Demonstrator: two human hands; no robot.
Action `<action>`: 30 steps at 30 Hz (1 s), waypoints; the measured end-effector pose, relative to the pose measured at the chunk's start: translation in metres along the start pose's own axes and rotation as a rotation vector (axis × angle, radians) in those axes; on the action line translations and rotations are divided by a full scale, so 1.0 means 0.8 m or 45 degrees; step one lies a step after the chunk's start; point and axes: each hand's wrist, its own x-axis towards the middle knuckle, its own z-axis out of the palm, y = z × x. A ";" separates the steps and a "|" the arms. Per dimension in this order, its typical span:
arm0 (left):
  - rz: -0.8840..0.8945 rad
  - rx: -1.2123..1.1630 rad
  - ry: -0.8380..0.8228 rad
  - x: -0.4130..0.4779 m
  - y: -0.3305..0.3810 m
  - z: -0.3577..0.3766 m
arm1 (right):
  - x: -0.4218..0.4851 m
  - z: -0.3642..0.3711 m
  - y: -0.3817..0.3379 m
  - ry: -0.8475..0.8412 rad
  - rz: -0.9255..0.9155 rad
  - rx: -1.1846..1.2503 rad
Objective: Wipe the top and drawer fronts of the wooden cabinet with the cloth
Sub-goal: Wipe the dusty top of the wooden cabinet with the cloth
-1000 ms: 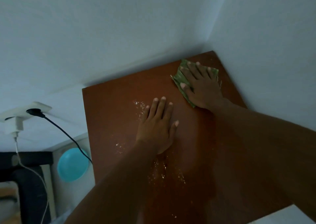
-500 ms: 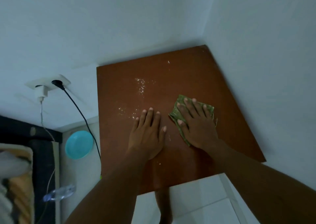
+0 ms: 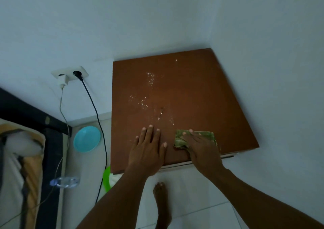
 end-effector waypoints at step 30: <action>0.187 -0.069 0.244 0.295 -0.096 -0.110 | 0.501 0.097 0.138 -0.544 0.169 -0.088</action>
